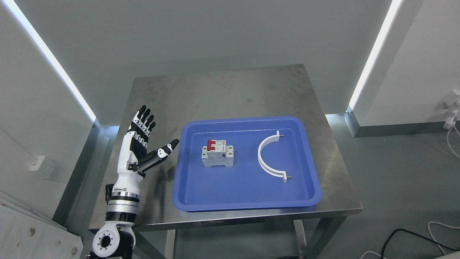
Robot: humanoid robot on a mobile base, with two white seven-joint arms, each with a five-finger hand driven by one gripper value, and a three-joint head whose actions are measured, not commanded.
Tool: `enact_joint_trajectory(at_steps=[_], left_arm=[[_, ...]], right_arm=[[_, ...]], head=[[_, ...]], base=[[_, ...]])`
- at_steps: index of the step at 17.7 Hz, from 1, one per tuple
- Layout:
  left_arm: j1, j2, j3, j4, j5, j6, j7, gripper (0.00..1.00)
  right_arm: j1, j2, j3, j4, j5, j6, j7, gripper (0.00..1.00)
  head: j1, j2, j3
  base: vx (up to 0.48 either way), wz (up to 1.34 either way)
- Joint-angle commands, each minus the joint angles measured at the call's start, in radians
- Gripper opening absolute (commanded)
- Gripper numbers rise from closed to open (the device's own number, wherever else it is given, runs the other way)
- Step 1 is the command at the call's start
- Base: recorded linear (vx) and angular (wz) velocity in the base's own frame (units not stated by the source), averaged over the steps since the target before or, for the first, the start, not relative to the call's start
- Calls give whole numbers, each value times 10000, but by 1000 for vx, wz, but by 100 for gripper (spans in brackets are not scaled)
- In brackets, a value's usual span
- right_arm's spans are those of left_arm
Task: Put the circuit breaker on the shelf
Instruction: 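Reach the left hand toward the grey circuit breaker in the blue tray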
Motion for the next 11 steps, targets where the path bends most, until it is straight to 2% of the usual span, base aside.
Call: enact_joint_trajectory(at_steps=[1, 3, 5, 8, 11], left_arm=[[-74, 90, -109, -155, -2, -32, -76, 100], [-319, 191, -93, -155, -2, -170, -107, 100], [-854, 1076, -185, -140, -2, -751, -762, 100], [-1866, 2580, -231, -33, -78, -723, -3839, 100], [-2159, 4006, -246, 29, -1101, -173, -5900, 98]], right_arm=[[169, -175, 0, 3, -11, -309, 1, 100], [169, -175, 0, 3, -11, -309, 1, 100], [169, -175, 0, 3, 5, -309, 1, 100], [169, -175, 0, 3, 5, -309, 1, 100], [169, -175, 0, 3, -11, -309, 1, 100]], head=[[0, 0, 0], [0, 0, 0], [0, 0, 0], [0, 0, 0], [0, 0, 0]], base=[[0, 0], [0, 0], [0, 0], [0, 0], [0, 0]])
